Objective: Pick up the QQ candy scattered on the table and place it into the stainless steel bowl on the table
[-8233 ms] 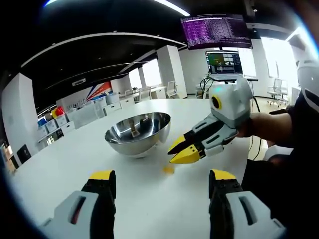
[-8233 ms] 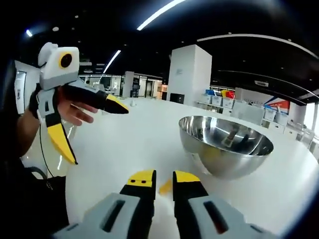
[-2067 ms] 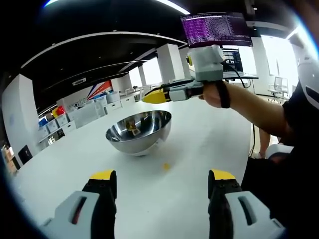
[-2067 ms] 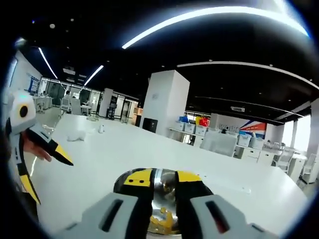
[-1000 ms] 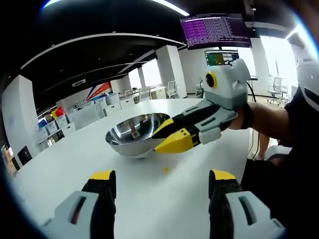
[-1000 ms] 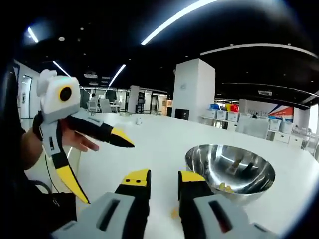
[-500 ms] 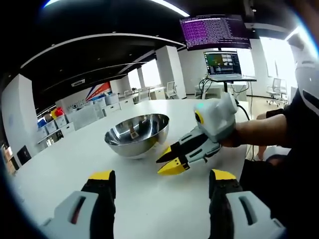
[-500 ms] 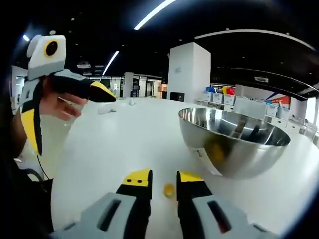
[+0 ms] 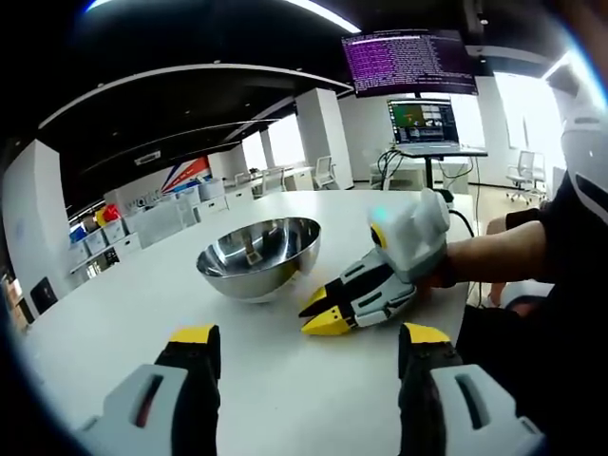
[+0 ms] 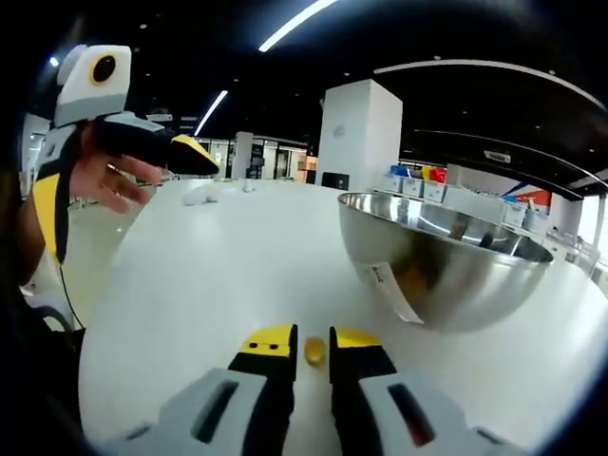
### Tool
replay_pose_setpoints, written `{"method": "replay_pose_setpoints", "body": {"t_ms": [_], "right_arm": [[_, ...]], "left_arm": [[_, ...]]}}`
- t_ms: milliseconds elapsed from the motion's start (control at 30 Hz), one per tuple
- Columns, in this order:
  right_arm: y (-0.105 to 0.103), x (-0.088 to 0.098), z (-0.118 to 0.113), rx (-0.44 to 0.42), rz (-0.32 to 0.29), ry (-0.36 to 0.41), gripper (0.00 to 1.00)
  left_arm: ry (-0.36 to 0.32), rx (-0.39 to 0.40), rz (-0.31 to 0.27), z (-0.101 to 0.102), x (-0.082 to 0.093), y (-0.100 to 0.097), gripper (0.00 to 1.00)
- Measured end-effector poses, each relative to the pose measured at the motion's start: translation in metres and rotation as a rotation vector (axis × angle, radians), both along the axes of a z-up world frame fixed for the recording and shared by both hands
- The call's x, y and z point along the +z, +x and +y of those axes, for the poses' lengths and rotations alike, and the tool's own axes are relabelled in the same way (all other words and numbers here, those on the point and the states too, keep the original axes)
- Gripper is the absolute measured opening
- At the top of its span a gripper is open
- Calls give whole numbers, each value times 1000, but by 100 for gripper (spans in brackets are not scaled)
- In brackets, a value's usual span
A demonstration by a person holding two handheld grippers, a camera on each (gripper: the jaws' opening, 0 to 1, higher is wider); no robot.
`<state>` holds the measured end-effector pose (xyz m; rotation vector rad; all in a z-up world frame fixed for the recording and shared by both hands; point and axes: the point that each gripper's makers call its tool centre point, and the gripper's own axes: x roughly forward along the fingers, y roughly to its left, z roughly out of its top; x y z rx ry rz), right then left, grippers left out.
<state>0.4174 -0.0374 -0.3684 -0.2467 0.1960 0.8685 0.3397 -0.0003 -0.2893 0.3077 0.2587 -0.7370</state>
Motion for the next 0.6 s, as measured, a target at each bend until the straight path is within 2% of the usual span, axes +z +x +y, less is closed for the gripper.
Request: {"method": "replay_pose_setpoints", "body": {"t_ms": [600], "right_arm": [[1,-5,0,2,-10,-30,7]], "left_arm": [[-2,2,-1,0,0,0,76]]}}
